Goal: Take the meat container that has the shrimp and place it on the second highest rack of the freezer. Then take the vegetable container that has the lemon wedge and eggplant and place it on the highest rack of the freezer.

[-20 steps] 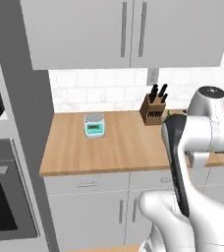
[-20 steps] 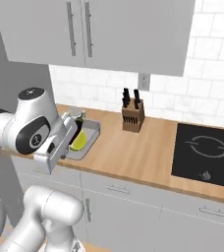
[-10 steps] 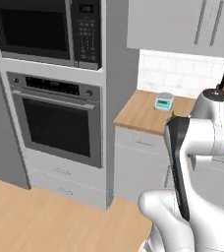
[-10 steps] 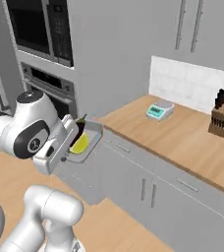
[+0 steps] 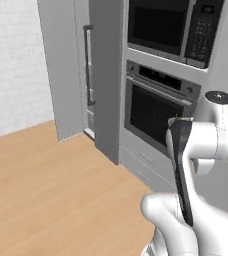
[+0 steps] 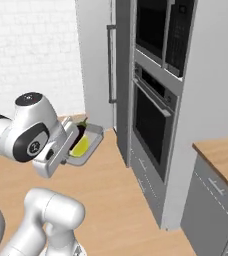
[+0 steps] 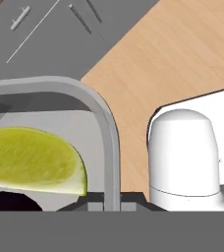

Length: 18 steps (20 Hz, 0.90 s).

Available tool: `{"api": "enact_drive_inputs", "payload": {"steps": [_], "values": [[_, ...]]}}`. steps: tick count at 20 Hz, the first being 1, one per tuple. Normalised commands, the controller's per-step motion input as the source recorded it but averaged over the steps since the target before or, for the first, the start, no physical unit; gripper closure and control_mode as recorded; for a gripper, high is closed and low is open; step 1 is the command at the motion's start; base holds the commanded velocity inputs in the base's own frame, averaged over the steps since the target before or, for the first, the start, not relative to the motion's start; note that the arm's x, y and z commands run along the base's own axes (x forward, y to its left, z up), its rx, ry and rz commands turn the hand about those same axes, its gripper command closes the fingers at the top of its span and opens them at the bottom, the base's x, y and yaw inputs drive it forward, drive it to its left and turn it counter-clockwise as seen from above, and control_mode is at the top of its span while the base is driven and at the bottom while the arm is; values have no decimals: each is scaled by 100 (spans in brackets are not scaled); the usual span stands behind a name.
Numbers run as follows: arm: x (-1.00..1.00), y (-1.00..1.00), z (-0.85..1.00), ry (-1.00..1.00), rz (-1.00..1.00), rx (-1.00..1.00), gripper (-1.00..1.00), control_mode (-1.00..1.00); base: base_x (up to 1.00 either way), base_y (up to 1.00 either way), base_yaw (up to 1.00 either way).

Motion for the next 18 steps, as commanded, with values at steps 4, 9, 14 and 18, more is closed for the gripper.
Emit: {"api": "enact_drive_inputs", "payload": {"steps": [4, 9, 14, 18], "values": [[0, 0, 0, 0, 0, 0, 100, 100, 86, 13, 18], [0, 0, 0, 0, 0, 0, 100, 100, 100, 27, 0], [0, 0, 0, 0, 0, 0, 100, 100, 100, 33, 0], [0, 0, 0, 0, 0, 0, 100, 100, 100, 31, 0]]}}
